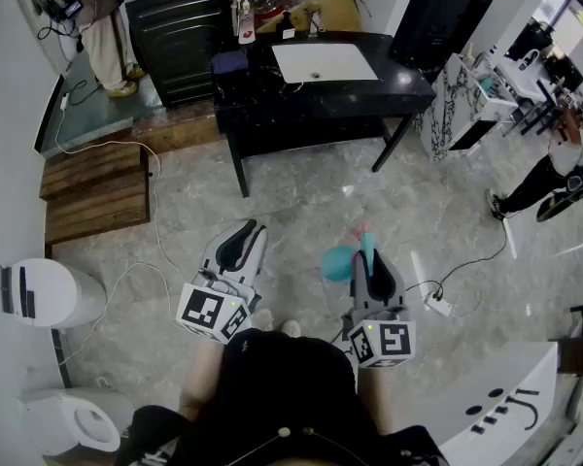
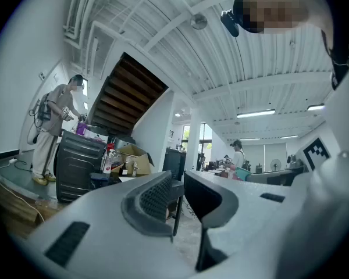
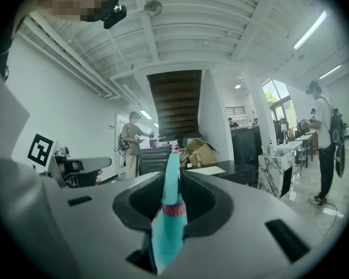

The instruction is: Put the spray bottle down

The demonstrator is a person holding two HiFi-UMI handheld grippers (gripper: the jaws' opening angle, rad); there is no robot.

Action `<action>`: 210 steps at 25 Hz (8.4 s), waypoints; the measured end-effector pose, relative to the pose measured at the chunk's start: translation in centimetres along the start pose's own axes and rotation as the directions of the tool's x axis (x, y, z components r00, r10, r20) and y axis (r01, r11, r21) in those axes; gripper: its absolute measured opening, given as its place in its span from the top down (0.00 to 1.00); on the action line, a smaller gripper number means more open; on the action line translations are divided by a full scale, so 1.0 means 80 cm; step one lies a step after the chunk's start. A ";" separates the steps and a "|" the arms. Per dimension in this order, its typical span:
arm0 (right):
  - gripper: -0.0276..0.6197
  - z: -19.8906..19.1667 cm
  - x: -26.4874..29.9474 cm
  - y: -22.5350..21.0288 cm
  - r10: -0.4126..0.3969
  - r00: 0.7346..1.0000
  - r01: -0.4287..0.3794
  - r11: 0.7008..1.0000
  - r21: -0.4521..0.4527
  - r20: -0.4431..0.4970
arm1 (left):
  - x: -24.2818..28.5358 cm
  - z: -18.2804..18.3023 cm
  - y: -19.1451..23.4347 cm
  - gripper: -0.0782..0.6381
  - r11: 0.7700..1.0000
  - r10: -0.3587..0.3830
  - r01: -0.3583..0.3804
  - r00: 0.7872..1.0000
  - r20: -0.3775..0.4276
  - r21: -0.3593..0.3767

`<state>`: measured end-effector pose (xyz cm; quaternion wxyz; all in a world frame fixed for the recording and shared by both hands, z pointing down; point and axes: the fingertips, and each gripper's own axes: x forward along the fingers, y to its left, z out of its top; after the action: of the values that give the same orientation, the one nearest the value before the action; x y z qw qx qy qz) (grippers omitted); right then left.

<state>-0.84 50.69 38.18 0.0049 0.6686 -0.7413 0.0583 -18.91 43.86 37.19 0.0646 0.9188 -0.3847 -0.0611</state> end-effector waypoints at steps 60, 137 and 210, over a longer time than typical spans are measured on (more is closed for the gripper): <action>0.82 0.005 0.252 -0.147 -0.043 0.998 0.045 0.998 0.044 -0.037 | 0.245 -0.025 0.133 0.79 1.000 -0.001 0.000 0.998 -0.063 -0.004; 0.82 0.071 1.168 -0.418 0.673 0.739 -0.664 0.718 -0.207 -0.034 | 0.889 -0.065 0.483 0.79 1.000 -0.023 0.022 0.970 -0.241 -0.003; 0.95 0.089 1.009 -0.388 0.347 0.934 -0.351 0.936 0.035 0.082 | 0.865 -0.029 0.475 0.84 1.000 0.016 -0.015 0.995 -0.099 0.004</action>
<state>21.92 -33.03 40.47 -0.0495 0.5280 -0.8462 0.0516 3.06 -31.86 41.43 0.0826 0.9177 -0.3882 -0.0144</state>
